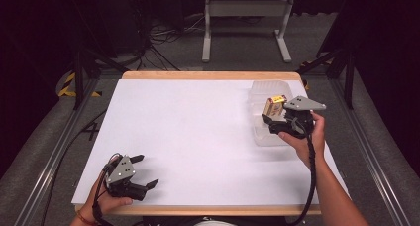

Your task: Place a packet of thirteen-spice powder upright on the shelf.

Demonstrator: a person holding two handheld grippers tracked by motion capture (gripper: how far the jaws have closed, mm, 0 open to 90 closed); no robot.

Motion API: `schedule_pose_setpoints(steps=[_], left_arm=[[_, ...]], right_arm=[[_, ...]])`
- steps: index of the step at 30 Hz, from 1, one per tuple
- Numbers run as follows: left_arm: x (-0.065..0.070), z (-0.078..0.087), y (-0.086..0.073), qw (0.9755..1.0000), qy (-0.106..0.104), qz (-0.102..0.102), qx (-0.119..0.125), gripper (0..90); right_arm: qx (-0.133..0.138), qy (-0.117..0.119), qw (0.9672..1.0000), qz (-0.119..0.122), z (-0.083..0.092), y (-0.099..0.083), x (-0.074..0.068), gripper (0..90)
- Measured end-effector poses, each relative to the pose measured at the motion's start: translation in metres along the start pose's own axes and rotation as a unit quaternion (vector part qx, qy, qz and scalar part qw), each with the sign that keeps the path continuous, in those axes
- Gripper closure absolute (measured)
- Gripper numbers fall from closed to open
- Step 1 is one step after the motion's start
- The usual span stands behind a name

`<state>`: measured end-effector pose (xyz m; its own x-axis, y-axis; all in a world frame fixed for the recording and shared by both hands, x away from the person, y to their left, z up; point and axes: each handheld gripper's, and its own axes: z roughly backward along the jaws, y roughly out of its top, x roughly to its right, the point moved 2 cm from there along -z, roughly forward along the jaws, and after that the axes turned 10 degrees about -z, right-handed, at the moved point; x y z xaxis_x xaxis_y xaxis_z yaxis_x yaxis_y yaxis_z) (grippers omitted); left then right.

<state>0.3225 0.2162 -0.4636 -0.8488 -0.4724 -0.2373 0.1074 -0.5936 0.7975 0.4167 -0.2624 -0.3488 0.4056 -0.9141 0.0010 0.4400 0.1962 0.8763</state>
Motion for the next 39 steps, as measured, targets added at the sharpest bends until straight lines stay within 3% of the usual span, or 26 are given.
schedule_pose_setpoints(steps=[11, 20, 34, 39], left_arm=[[0.000, -0.001, 0.000, 1.0000, 0.000, -0.001, -0.001, 7.5], [0.000, -0.002, 0.001, 1.0000, 0.001, -0.002, -0.002, 7.4], [0.000, -0.001, 0.001, 1.0000, 0.003, -0.001, -0.001, 7.4], [0.000, -0.001, 0.001, 1.0000, 0.003, 0.000, 0.000, 7.4]], right_arm=[[0.009, 0.002, 0.9998, 0.015, 0.015, -0.017, -0.003, 20.4], [0.001, -0.001, 0.9992, 0.040, 0.027, -0.037, -0.004, 19.6], [-0.020, 0.018, 0.9977, 0.062, 0.034, -0.068, -0.006, 18.2], [-0.016, 0.023, 0.9972, 0.070, 0.038, -0.074, -0.008, 17.5]])
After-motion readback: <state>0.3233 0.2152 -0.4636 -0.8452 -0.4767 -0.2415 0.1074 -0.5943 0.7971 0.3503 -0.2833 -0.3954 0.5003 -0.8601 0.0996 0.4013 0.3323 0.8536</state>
